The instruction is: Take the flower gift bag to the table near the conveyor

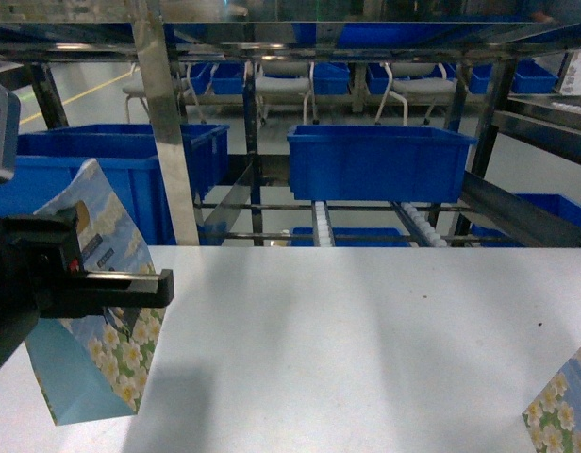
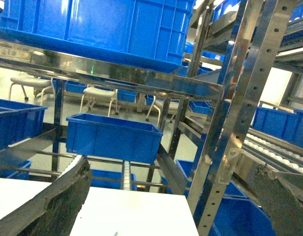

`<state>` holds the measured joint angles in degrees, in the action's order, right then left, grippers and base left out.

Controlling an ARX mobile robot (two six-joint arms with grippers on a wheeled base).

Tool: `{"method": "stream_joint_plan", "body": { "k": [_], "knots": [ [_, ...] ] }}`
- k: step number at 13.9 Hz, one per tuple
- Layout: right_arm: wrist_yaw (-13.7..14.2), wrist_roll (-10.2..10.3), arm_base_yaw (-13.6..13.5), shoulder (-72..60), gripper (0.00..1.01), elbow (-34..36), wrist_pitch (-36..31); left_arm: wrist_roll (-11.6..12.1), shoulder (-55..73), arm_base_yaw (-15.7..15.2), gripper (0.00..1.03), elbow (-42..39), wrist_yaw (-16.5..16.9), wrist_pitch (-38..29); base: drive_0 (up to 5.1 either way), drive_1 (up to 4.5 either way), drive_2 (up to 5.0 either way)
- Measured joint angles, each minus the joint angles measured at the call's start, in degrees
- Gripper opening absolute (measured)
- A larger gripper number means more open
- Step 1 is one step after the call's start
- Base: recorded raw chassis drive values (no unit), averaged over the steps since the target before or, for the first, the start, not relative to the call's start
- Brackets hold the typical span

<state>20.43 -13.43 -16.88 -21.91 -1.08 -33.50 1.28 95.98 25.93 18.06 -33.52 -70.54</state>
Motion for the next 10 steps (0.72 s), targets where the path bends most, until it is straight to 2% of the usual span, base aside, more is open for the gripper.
{"method": "stream_joint_plan", "body": {
  "k": [2, 5, 10],
  "knots": [
    [0.00, 0.00, 0.00, 0.00, 0.98, 0.00, 0.00, -0.94, 2.95, 0.33, 0.02, -0.13, -0.11, -2.64, 0.0, 0.00, 0.0],
    [0.00, 0.00, 0.00, 0.00, 0.98, 0.00, -0.02, -2.82, 11.41, 1.84, 0.02, -0.94, -2.12, -2.95, 0.0, 0.00, 0.0],
    [0.00, 0.00, 0.00, 0.00, 0.98, 0.00, 0.00, -3.98, 12.76, 3.04, 0.02, -1.22, -2.75, -2.99, 0.0, 0.00, 0.0]
  ]
}}
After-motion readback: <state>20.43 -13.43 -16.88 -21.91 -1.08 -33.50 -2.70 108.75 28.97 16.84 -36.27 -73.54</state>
